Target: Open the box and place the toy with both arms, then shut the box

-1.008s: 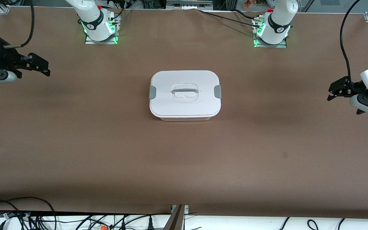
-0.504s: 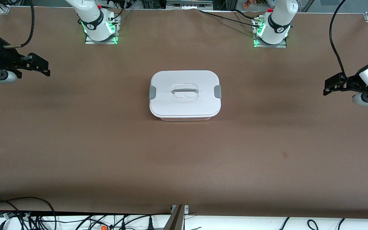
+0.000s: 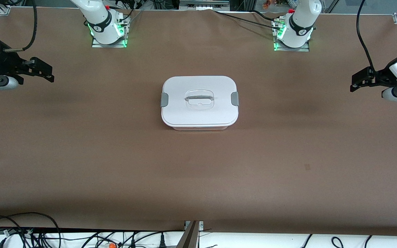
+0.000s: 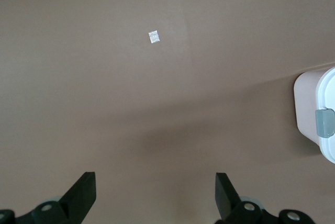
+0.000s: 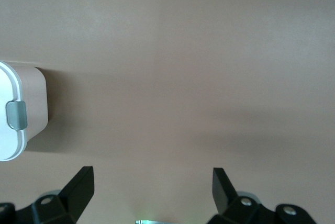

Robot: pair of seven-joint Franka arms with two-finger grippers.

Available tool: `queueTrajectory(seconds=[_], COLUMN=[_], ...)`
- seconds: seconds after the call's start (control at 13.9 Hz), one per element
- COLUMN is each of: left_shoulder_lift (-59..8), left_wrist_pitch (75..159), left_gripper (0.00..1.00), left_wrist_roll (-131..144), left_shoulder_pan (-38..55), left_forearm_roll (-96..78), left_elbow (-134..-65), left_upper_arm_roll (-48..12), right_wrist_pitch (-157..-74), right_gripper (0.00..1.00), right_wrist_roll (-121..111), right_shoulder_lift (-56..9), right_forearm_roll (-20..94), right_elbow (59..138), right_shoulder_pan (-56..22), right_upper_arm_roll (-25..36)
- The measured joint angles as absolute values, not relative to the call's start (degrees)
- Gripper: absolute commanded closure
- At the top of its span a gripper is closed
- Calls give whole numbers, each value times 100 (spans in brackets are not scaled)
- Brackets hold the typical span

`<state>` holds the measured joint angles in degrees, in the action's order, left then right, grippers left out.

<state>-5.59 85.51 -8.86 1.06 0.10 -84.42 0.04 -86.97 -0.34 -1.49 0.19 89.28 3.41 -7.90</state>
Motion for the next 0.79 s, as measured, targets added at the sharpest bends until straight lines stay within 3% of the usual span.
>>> queueTrajectory(seconds=[0.79], left_shoulder_lift=[-657], left_wrist_pitch=[8550], left_gripper=[0], left_wrist_roll=[-796], left_shoulder_pan=[-53], left_forearm_roll=[26], left_elbow=[-8537], left_upper_arm_roll=[14], right_wrist_pitch=[-8709], right_gripper=[0], right_wrist_roll=[-28], right_shoulder_lift=[-149], right_forearm_roll=[20], right_elbow=[8909], right_shoulder_pan=[332], right_upper_arm_roll=[-813])
